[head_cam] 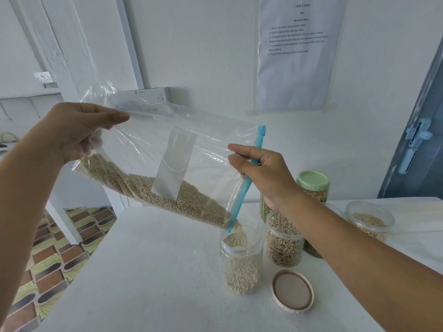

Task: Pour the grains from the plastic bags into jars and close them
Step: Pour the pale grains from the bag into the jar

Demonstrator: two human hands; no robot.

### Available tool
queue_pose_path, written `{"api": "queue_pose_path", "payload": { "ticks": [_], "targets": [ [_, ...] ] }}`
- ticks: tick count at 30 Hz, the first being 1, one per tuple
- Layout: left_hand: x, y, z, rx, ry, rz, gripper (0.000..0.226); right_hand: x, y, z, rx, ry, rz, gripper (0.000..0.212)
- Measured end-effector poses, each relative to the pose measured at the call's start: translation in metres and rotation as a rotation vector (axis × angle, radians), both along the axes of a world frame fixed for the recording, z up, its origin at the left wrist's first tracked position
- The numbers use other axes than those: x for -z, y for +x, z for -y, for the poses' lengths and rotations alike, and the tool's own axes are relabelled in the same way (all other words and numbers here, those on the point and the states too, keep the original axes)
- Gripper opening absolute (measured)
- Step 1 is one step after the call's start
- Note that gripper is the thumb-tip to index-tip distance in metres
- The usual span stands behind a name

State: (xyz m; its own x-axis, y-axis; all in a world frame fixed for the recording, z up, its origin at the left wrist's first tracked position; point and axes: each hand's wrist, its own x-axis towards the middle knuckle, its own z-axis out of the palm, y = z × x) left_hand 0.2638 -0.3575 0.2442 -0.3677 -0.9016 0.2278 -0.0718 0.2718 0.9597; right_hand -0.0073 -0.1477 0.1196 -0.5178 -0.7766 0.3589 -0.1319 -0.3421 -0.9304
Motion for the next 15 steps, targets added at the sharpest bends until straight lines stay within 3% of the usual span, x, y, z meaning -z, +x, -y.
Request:
{"api": "queue_pose_path", "payload": {
  "ticks": [9, 13, 15],
  "targets": [
    [-0.0018, 0.0022, 0.0004, 0.0, -0.032, 0.035, 0.052, -0.0015, 0.0013, -0.0018, -0.005, -0.007, 0.001, 0.026],
    [-0.004, 0.003, 0.0018, 0.021, -0.036, 0.05, 0.08, -0.0025, 0.0025, -0.0021, -0.013, -0.014, 0.01, 0.025],
    [-0.0042, 0.0028, 0.0014, 0.033, -0.03, 0.049, 0.081, -0.0027, 0.0027, -0.0026, -0.015, -0.017, 0.016, 0.025]
  ]
}}
